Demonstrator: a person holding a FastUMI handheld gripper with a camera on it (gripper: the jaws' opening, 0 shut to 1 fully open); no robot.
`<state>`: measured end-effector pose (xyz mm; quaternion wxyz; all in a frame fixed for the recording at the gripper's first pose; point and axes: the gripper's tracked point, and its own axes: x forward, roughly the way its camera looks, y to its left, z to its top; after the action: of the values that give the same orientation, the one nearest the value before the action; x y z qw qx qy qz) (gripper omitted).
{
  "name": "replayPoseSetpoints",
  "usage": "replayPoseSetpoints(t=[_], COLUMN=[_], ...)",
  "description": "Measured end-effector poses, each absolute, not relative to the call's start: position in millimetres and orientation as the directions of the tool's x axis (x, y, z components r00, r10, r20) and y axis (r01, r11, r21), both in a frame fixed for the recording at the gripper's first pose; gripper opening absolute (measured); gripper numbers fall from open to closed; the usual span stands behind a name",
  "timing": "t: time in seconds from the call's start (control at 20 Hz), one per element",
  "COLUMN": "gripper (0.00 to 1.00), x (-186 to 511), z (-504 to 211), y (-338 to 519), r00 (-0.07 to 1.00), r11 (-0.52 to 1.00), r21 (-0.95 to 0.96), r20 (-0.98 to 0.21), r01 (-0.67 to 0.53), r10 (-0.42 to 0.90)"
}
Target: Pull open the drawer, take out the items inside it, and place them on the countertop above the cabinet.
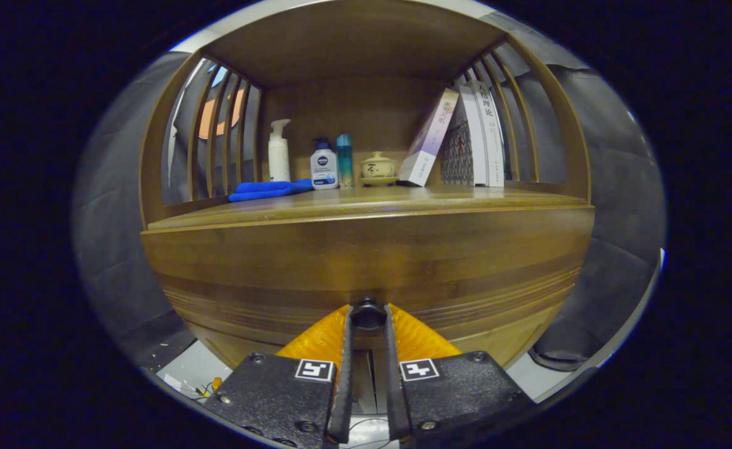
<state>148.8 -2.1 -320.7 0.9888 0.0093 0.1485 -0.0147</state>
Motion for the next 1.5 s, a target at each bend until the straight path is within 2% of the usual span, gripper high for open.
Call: replayPoseSetpoints(t=[0.95,1.5], gripper=[0.25,0.26], x=[56,47], z=[-318,-316], y=[-5,-5], r00=[0.937,0.929], r11=[1.0,0.998], r21=[0.013,-0.003], r20=[-0.35,-0.366], r01=[-0.018,-0.068], r10=[0.021,0.062])
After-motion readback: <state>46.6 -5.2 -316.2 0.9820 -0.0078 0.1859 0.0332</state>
